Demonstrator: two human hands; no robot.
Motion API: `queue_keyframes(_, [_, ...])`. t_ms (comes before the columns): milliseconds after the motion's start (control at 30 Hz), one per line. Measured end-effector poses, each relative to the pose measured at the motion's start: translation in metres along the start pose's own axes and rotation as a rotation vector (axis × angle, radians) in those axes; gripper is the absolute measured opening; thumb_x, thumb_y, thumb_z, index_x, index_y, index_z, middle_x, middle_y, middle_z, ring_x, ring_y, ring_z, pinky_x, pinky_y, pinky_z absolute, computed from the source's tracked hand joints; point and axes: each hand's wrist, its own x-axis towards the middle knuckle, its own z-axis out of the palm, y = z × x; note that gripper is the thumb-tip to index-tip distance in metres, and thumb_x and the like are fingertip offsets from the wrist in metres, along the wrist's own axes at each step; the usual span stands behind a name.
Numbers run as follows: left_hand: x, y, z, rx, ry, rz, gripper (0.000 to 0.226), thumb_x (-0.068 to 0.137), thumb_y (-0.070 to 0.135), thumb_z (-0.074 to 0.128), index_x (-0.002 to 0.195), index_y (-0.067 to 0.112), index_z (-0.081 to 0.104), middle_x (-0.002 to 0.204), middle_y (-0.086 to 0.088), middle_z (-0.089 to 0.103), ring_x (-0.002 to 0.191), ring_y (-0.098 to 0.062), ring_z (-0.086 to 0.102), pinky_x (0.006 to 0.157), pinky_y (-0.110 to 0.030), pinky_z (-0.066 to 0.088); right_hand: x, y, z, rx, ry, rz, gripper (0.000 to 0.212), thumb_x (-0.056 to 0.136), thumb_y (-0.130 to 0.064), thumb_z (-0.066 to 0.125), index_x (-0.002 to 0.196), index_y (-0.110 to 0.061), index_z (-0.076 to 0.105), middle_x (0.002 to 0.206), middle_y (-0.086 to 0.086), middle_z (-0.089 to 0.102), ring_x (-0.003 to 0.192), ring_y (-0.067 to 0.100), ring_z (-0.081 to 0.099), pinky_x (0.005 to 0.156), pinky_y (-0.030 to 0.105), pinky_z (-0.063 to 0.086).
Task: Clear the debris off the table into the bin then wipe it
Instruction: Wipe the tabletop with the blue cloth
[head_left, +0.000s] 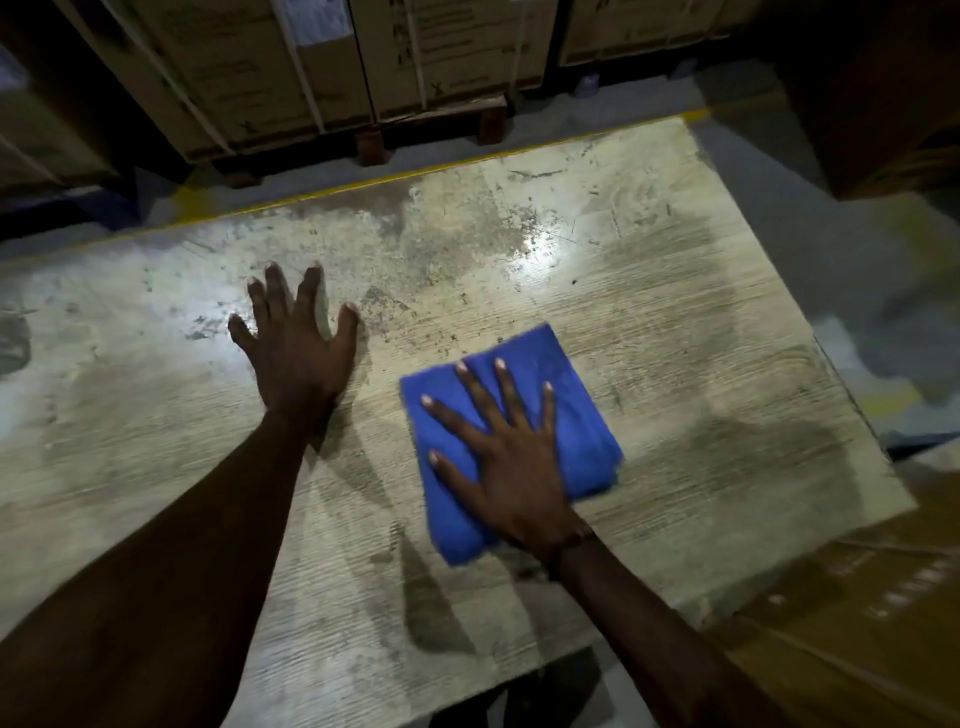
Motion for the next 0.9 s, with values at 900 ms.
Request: queue_keyframes(900, [-0.256, -0.031, -0.033, -0.04, -0.108, 0.112, 0.066, 0.107, 0.055, 0.03, 0.167, 0.038, 0.011, 0.177, 0.005, -0.005, 0.163, -0.019, -0.007, 0.13, -0.056, 0.004, -0.028, 0.061, -0.004, -0.076, 0.037, 0.315, 0.065, 0.096, -0.076, 0.032, 0.157, -0.056, 0.025, 0.174, -0.009, 0.013, 0.16, 0.033, 0.008, 0.117, 0.076, 0.008])
